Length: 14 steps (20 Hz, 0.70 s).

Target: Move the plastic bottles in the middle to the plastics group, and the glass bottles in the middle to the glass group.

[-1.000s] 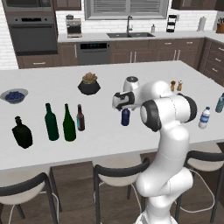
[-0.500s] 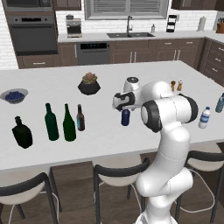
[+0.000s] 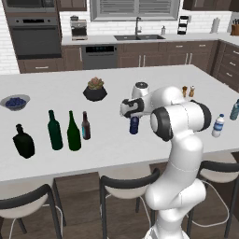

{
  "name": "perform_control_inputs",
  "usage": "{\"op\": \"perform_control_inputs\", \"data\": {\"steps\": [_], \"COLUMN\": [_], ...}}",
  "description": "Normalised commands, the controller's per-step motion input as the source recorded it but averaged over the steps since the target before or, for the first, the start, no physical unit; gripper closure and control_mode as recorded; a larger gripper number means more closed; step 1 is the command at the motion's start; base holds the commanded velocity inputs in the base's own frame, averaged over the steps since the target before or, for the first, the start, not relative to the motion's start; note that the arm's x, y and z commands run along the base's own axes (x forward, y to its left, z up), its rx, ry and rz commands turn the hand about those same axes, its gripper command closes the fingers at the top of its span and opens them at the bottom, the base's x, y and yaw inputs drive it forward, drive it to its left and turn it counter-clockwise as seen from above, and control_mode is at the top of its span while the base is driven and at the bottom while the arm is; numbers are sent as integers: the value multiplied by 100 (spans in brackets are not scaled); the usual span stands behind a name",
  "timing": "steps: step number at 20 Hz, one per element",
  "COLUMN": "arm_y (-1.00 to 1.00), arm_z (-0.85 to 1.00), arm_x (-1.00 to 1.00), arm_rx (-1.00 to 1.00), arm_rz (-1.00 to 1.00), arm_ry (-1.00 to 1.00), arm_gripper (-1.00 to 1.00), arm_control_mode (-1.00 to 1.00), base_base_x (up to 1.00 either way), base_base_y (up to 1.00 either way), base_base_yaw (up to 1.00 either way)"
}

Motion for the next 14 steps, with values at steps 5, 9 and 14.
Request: {"op": "perform_control_inputs", "data": {"steps": [5,9,14], "arm_y": [-5,-40,-68], "arm_z": [15,57,47], "arm_x": [0,-11,-13], "arm_rx": [-1,0,0], "arm_rz": [0,-4,-11], "arm_ry": [0,0,0], "arm_gripper": [100,100,100], "arm_control_mode": [-100,-100,-100], "base_base_x": [0,0,0], "base_base_y": [0,0,0], "base_base_yaw": [0,0,0]}}
